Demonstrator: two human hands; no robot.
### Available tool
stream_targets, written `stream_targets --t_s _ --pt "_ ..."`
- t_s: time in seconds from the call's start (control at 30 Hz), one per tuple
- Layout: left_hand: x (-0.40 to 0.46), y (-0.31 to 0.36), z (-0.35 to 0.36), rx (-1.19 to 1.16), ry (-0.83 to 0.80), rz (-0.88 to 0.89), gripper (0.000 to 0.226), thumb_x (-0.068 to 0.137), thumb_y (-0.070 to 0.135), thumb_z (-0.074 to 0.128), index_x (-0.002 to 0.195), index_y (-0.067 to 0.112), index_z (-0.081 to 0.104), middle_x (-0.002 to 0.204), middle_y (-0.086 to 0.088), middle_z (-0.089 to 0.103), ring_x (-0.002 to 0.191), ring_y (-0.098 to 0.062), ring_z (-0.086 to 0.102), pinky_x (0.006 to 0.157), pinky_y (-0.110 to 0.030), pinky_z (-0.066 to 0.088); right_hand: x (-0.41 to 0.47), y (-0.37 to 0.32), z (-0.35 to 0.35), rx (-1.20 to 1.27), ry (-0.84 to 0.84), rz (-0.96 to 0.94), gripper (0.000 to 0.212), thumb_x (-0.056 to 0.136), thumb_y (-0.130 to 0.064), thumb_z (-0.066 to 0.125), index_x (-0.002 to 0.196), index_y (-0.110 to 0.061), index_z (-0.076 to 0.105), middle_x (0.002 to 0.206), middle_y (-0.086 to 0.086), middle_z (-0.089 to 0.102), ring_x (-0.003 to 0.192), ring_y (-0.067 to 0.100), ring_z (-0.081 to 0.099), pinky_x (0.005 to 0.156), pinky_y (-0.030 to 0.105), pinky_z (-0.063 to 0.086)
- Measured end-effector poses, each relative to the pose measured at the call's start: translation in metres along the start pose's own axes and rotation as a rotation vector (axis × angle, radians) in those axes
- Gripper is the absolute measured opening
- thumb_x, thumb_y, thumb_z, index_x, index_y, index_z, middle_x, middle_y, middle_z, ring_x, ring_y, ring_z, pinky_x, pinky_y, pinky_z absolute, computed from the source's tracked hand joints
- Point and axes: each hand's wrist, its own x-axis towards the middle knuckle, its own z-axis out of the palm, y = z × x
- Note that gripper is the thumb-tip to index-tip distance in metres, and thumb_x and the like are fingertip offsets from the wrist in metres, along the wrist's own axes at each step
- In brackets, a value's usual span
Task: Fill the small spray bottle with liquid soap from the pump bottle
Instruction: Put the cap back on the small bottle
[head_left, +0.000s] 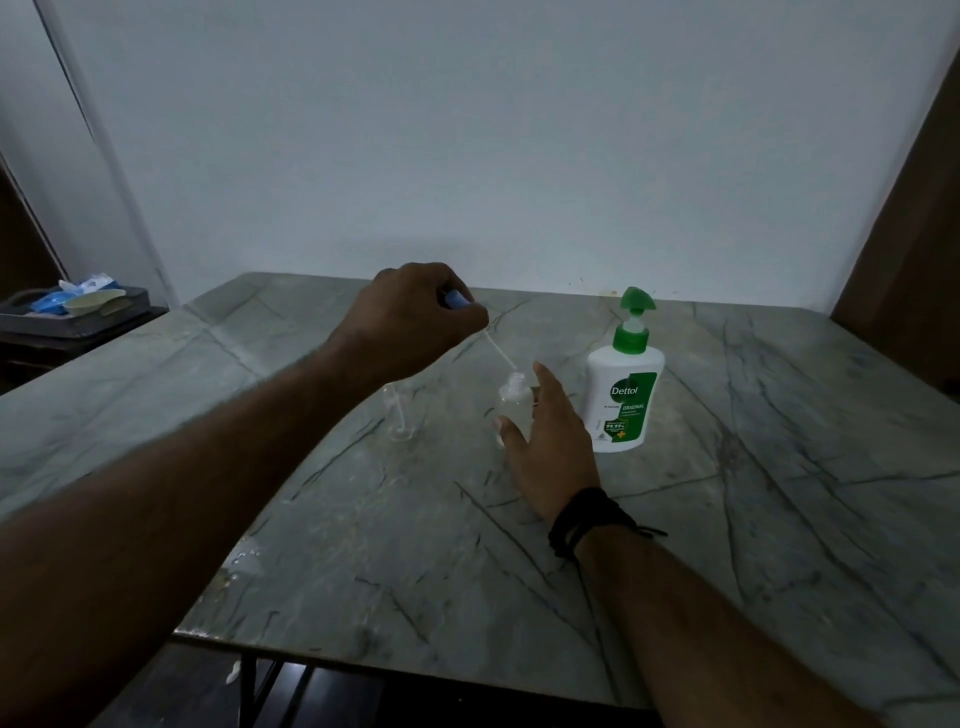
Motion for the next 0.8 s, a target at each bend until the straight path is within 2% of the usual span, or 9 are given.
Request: stream_targets --t_s 0.3,0.4,0.53,0.7,0.8 --pt "0.021 -0.002 0.014 0.123 -0.189 0.104 0.021 0.083 0.039 0.067 0.093 0.021 0.066 0.082 0.009 0.065 0.069 -0.005 0.06 0.055 -0.017 0.038 0.001 0.002 0.001 0.045 -0.007 0.041 0.083 0.094 -0.032 0.065 0.157 -0.03 0.011 0.155 0.002 0.042 0.137 0.02 0.045 0.115 0.039 0.038" --pt "0.027 0.0 0.022 0.17 -0.364 0.15 0.02 0.085 0.035 0.067 0.097 0.019 0.065 0.086 0.007 0.064 0.073 -0.006 0.059 0.059 -0.018 0.039 0.001 0.003 0.001 0.087 0.001 0.065 0.088 0.091 -0.032 0.069 0.157 -0.032 0.011 0.143 0.0 0.053 0.126 0.019 0.054 0.106 0.031 0.043" --pt "0.033 0.002 0.035 0.317 -0.521 0.194 0.023 0.09 0.034 0.062 0.105 0.016 0.063 0.089 0.007 0.061 0.076 -0.006 0.056 0.061 -0.02 0.038 0.002 0.005 0.001 0.141 0.002 0.07 0.092 0.088 -0.032 0.073 0.157 -0.032 0.012 0.135 -0.001 0.058 0.113 0.011 0.055 0.095 0.022 0.04" --pt "0.042 0.004 0.046 0.419 -0.608 0.192 0.034 0.093 0.042 0.056 0.103 0.011 0.064 0.096 -0.003 0.064 0.08 -0.012 0.058 0.063 -0.023 0.039 0.003 0.006 0.0 0.171 0.006 0.072 0.094 0.086 -0.034 0.075 0.157 -0.031 0.013 0.137 0.0 0.058 0.108 0.004 0.051 0.093 0.021 0.039" --pt "0.045 0.003 0.049 0.499 -0.59 0.213 0.041 0.091 0.051 0.055 0.092 0.011 0.063 0.086 -0.002 0.061 0.072 -0.012 0.055 0.06 -0.026 0.04 0.003 0.005 0.0 0.18 0.001 0.066 0.095 0.086 -0.033 0.075 0.157 -0.03 0.013 0.139 0.0 0.057 0.109 0.004 0.051 0.094 0.021 0.039"
